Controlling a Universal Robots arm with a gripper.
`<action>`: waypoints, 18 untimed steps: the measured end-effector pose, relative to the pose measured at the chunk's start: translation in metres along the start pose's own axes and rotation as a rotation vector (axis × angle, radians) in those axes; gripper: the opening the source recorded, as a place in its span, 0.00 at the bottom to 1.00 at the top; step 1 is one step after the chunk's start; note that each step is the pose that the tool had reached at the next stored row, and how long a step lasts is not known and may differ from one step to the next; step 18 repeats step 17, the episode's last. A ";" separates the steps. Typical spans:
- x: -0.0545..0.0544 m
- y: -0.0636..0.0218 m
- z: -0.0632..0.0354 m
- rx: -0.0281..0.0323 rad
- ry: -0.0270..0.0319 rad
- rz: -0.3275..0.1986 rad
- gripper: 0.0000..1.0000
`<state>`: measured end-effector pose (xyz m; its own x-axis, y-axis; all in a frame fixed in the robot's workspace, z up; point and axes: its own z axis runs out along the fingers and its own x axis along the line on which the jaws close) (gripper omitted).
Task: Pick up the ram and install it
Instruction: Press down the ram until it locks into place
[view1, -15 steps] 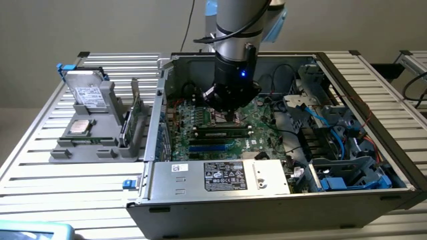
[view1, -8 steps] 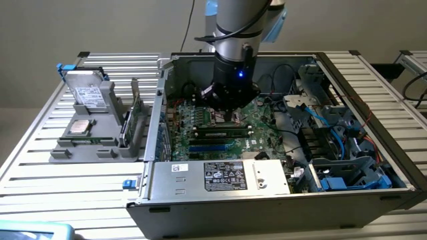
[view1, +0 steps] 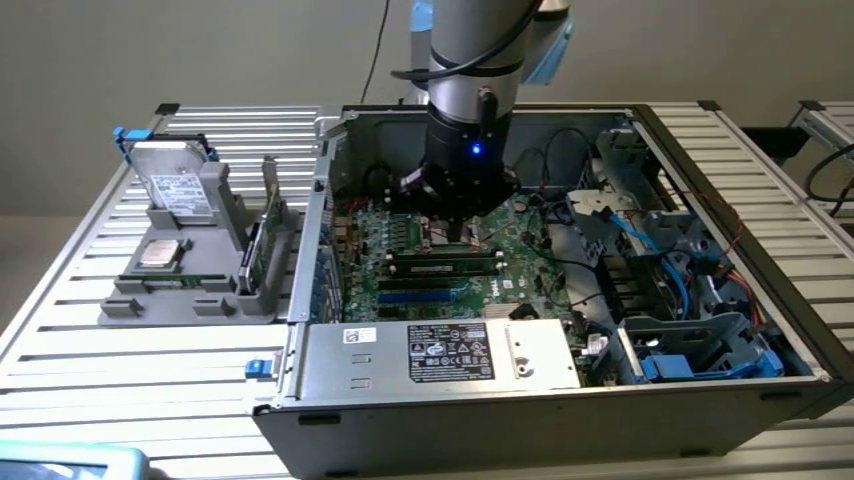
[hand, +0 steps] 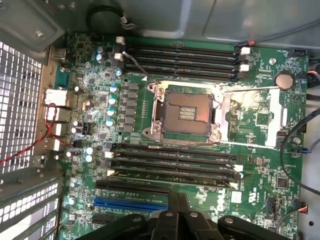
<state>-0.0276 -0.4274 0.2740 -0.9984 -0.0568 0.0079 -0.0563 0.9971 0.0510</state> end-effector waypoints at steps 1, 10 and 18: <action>0.000 0.0000 -0.0002 -0.0021 0.0002 0.010 0.11; 0.000 0.0010 -0.0008 -0.0128 0.0058 0.067 0.11; 0.001 0.0010 -0.0008 -0.0135 0.0059 0.068 0.11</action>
